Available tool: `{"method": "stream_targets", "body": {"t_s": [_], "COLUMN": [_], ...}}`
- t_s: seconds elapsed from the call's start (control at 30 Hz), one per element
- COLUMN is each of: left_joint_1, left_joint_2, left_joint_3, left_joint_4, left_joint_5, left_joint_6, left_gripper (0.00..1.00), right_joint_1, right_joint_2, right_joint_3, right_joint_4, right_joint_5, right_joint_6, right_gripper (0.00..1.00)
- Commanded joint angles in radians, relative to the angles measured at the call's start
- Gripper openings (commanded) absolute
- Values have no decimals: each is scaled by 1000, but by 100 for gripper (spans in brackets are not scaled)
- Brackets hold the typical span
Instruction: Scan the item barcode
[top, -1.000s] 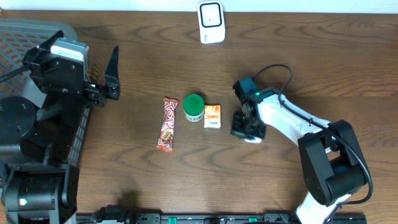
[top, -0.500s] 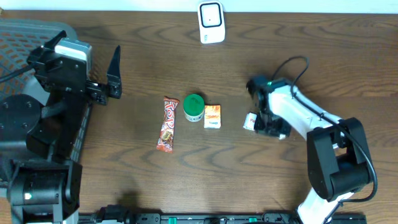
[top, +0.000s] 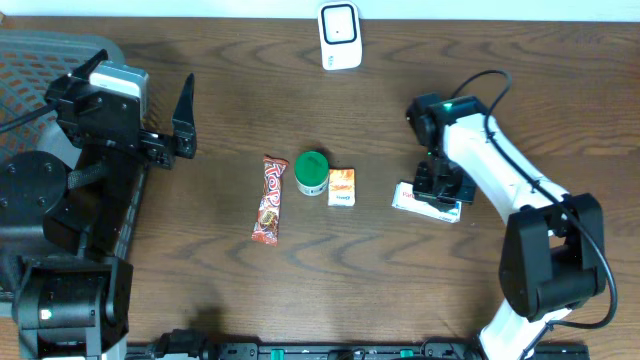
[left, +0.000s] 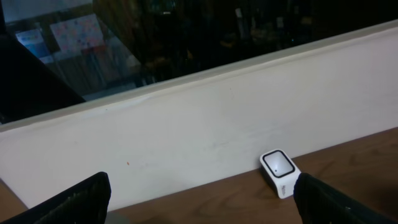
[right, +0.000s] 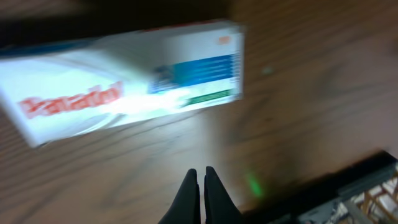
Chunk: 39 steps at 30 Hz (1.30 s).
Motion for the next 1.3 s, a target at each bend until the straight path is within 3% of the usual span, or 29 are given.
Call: {"method": "stream_targets", "body": {"t_s": [0.0, 0.13, 0.37, 0.63, 0.93, 1.1, 1.27], "left_joint_1": [-3, -3, -4, -4, -4, -4, -4], "left_joint_2": [-12, -12, -19, -18, -18, -18, -18], "left_joint_3": [-1, -1, -1, -1, -1, -1, -1], "left_joint_4": [7, 8, 9, 10, 10, 10, 10], "left_joint_5": [5, 5, 5, 5, 5, 5, 5], "left_joint_6": [20, 20, 20, 20, 20, 20, 20], "left_gripper": [94, 94, 94, 94, 94, 94, 94], "right_joint_1": [-96, -176, -276, -261, -194, -150, -140], "right_joint_2": [-4, -3, -3, -3, -3, -3, -16], "right_joint_3": [4, -29, -206, -388, -407, -407, -402], "right_joint_4": [-18, 11, 195, 429, 688, 788, 761], "right_joint_5": [80, 174, 128, -122, -498, -543, -536], "right_joint_6": [35, 34, 23, 3, -63, -64, -111], "right_gripper": [1, 1, 1, 1, 2, 3, 1]}}
